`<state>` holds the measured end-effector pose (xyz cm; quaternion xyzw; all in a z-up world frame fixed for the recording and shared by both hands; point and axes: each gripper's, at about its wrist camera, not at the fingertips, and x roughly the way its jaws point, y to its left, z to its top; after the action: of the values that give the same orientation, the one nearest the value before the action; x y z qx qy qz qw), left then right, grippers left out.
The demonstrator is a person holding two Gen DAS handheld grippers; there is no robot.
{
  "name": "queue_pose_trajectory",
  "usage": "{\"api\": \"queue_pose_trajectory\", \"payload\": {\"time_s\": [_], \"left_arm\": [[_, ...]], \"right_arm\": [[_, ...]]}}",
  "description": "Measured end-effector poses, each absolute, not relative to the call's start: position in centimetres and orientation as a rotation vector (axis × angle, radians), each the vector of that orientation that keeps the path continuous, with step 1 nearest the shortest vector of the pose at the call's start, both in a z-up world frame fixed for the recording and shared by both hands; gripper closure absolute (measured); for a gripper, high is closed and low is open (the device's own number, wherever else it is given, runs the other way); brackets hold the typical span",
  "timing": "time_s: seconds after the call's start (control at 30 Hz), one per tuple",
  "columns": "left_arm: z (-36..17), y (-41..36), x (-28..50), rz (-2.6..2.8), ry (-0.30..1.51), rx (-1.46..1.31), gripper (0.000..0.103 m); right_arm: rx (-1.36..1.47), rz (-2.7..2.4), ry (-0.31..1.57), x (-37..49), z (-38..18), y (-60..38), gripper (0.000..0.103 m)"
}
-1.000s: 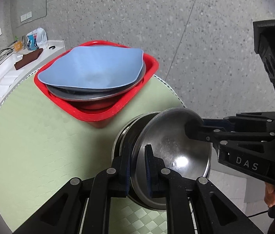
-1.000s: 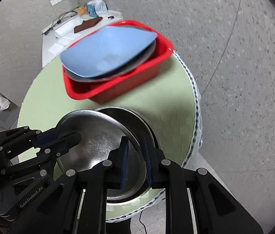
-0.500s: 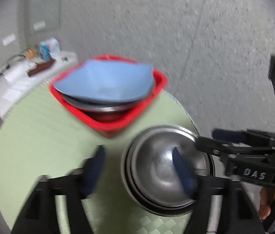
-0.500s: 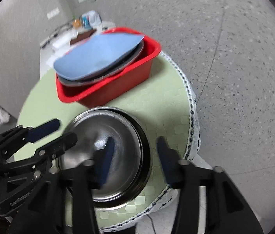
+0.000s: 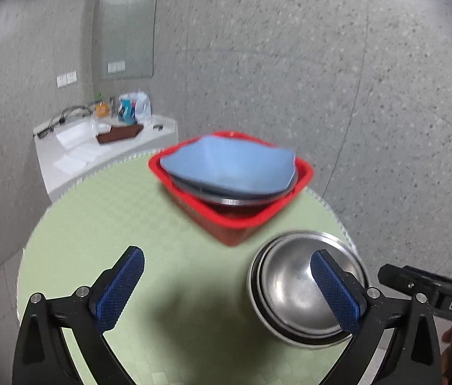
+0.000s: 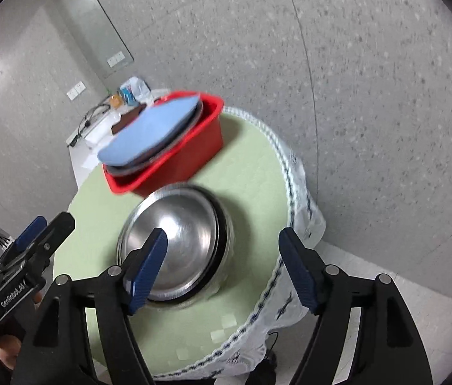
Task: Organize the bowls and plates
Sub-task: 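Grasp the stacked steel bowls with the left tool while the right tool grips and lifts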
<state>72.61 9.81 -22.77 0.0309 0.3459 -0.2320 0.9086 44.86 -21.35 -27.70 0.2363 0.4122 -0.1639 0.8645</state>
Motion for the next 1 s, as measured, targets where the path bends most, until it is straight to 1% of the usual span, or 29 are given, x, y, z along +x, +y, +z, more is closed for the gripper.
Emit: {"api": "queue_pose_trajectory", "payload": {"time_s": [0.2,0.37,0.5,0.53,0.57,0.6,0.63,0.73,0.77,0.8,0.87,1.0], "left_arm": [[-24.8,9.4,73.5,-0.483,0.817,0.051,0.001],[-25.9,8.6,74.5,-0.5,0.863,0.051,0.001],[-26.7,7.9,77.0,-0.493,0.896,0.049,0.006],[-27.0,7.4,77.6,-0.495,0.904,0.046,0.009],[-27.4,7.3,77.9,-0.5,0.92,0.044,0.019],[-27.8,7.1,78.2,-0.509,0.94,0.046,0.03],[-28.2,6.9,78.7,-0.532,0.965,0.039,0.032],[-28.5,6.1,79.3,-0.586,0.992,0.031,0.052],[-28.4,5.7,79.4,-0.616,0.996,0.035,0.067],[-28.3,5.3,79.3,-0.629,0.997,0.05,0.071],[-28.3,4.9,79.3,-0.619,0.985,0.078,0.071],[-28.0,5.3,80.0,-0.629,1.004,0.05,0.072]], "right_arm": [[0.584,-0.321,0.903,44.6,-30.6,-21.3,0.029],[0.634,-0.304,0.914,45.0,-32.2,-21.1,0.029],[0.643,-0.313,0.912,45.6,-32.8,-21.1,0.029],[0.654,-0.314,0.916,45.8,-33.1,-21.2,0.029],[0.664,-0.315,0.916,45.8,-33.3,-21.3,0.03],[0.672,-0.314,0.923,46.0,-33.6,-21.3,0.032],[0.675,-0.31,0.927,46.1,-33.7,-21.3,0.035],[0.733,-0.278,0.935,46.4,-34.6,-21.4,0.047],[0.739,-0.28,0.939,46.5,-34.7,-21.5,0.052],[0.731,-0.288,0.945,46.6,-34.8,-21.5,0.056],[0.726,-0.295,0.949,46.4,-34.7,-21.4,0.06],[0.746,-0.296,0.948,46.1,-34.6,-21.6,0.064]]}}
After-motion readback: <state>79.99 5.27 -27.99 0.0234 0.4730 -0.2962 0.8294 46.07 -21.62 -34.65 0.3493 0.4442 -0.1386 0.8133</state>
